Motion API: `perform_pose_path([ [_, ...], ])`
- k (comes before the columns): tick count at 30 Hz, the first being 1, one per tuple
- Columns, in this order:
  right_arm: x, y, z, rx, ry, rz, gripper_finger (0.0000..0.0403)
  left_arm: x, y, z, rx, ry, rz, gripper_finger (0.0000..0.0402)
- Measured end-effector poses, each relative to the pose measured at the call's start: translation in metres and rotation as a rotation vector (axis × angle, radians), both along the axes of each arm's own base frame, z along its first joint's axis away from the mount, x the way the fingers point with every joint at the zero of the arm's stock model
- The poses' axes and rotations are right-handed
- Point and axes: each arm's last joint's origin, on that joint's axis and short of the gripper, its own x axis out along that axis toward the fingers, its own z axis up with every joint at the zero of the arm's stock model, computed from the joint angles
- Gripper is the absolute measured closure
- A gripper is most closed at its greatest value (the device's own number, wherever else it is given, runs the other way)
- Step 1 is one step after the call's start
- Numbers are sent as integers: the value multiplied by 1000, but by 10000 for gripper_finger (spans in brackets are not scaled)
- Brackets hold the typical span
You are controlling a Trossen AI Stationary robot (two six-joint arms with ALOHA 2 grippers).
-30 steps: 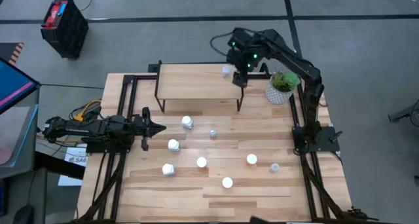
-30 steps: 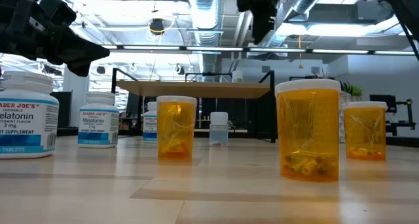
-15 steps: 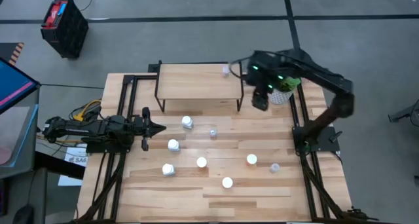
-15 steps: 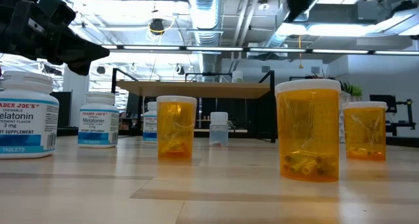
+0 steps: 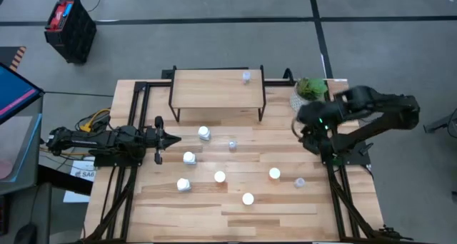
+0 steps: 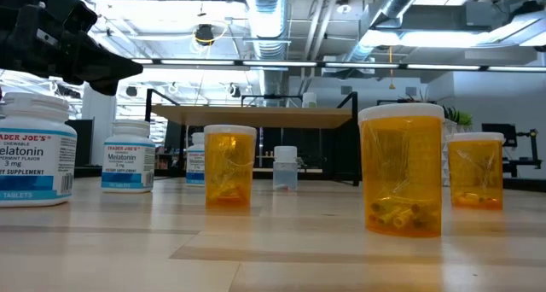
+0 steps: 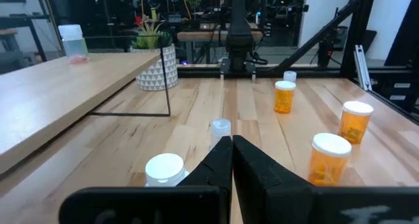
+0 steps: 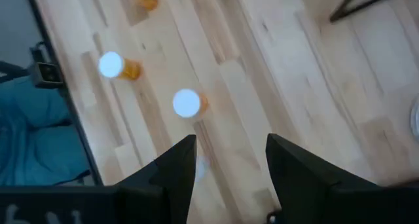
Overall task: Pick and place medicine bottles onto shelf by color
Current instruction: Put the bottom transparent pill bottle aligned with the other transparent pill bottle on the shelf
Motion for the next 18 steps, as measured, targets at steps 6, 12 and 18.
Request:
perform_pose_path([
  [6, -13, 28, -24, 16, 60, -94, 207, 0, 0, 0, -3, 0, 1, 401],
  [12, -16, 55, -45, 46, 157, -140, 207, 0, 0, 0, 0, 0, 1, 401],
  [18, -14, 78, -62, 27, 244, -206, 207, 0, 0, 0, 0, 0, 1, 401],
])
